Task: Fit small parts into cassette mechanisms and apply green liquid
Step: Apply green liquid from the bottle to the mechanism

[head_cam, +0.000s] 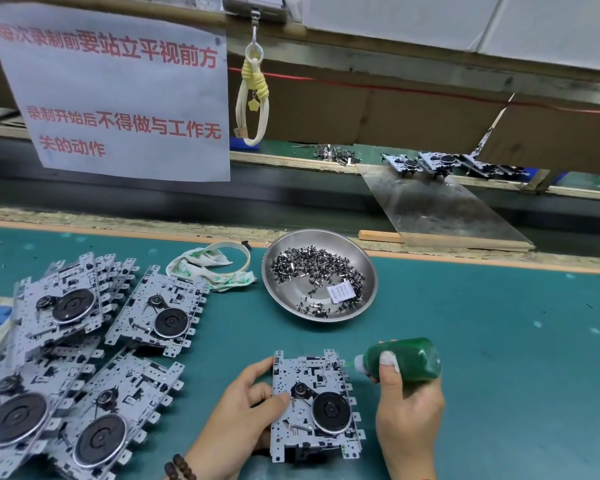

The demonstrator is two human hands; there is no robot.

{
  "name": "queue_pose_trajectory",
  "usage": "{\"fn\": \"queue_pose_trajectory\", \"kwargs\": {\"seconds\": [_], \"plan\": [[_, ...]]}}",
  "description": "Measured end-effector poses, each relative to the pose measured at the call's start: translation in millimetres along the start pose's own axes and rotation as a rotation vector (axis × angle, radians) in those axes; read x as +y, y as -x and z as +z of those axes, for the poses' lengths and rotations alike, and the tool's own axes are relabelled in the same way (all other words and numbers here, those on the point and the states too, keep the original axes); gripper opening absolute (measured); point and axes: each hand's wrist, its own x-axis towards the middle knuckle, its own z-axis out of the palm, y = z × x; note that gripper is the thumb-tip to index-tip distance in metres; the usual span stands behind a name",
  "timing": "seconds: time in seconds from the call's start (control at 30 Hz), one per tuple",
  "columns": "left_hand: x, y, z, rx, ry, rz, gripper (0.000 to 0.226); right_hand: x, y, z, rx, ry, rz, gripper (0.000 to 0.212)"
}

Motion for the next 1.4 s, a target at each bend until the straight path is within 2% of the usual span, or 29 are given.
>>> {"fn": "queue_pose_trajectory", "kwargs": {"seconds": [0.43, 0.6, 0.73, 0.97, 1.07, 1.2, 1.4], "plan": [[2.0, 1.4, 1.4, 0.002, 0.032, -0.018, 0.041, 0.9, -0.5, -1.3, -0.023, 0.024, -0.061, 0.033], [2.9, 2.4, 1.9, -0.001, 0.025, -0.012, 0.040, -1.3, -0.5, -0.4, -0.010, 0.011, -0.088, 0.051], [2.3, 1.4, 1.1, 0.001, 0.017, -0.008, 0.041, -1.4, -1.4, 1.0, 0.017, 0.030, -0.114, 0.041], [0.7, -0.2, -0.2, 0.005, 0.000, -0.002, 0.042, -4.2, 0.3, 0.9, 0.058, 0.054, -0.148, 0.054], [0.5, -0.1, 0.1, 0.010, 0.000, 0.005, 0.041, -7.5, 0.1, 1.9, 0.071, 0.072, -0.185, 0.047], [3.2, 2.0, 1.2, 0.003, 0.003, 0.000, 0.040, -9.4, 1.4, 2.1, 0.070, 0.072, -0.189, 0.047], [4.8, 3.0, 2.5, -0.002, -0.003, -0.012, 0.041, -9.2, 1.3, 2.2, 0.057, 0.067, -0.199, 0.062]]}}
